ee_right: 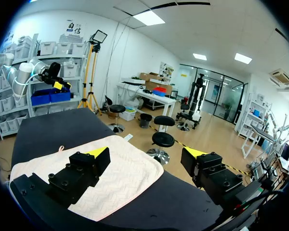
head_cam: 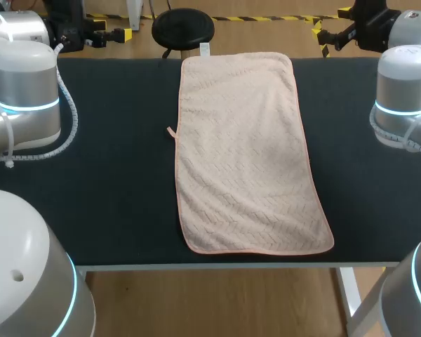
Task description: Fold the towel
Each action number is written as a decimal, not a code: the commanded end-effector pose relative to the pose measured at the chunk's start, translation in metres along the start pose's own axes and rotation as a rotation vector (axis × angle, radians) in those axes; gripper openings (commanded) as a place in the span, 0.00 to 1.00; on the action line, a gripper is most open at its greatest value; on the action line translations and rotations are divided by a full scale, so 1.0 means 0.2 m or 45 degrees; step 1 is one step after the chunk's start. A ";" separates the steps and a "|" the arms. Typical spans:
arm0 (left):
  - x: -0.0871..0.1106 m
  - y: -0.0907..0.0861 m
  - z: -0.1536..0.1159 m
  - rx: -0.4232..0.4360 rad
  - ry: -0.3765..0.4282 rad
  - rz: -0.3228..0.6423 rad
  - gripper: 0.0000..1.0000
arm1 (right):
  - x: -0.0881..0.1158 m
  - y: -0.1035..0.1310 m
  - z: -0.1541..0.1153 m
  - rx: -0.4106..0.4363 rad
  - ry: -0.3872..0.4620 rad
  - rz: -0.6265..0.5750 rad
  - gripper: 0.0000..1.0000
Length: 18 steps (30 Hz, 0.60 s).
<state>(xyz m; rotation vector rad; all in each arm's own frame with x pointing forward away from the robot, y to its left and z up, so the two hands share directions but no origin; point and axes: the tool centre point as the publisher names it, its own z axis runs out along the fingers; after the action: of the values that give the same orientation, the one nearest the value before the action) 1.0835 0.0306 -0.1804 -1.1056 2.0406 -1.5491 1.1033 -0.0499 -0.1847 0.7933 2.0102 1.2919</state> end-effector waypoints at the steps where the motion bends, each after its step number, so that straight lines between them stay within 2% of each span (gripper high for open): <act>1: 0.00 0.01 0.00 0.005 -0.003 0.001 1.00 | 0.00 0.00 0.00 0.001 0.002 0.000 1.00; 15: 0.00 0.01 0.00 0.005 -0.003 0.001 1.00 | 0.00 0.00 0.00 0.001 0.002 0.000 1.00; 17: 0.01 0.00 0.03 -0.150 0.008 0.105 1.00 | 0.01 0.00 0.03 0.107 0.096 -0.151 1.00; 18: 0.01 0.01 0.05 -0.254 0.038 0.156 1.00 | 0.02 0.00 0.04 0.216 0.103 -0.279 1.00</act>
<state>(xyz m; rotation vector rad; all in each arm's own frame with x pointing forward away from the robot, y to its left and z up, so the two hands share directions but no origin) 1.0815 0.0279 -0.1839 -1.0579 2.0657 -1.5183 1.1009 -0.0446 -0.1876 0.7290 2.0347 1.2666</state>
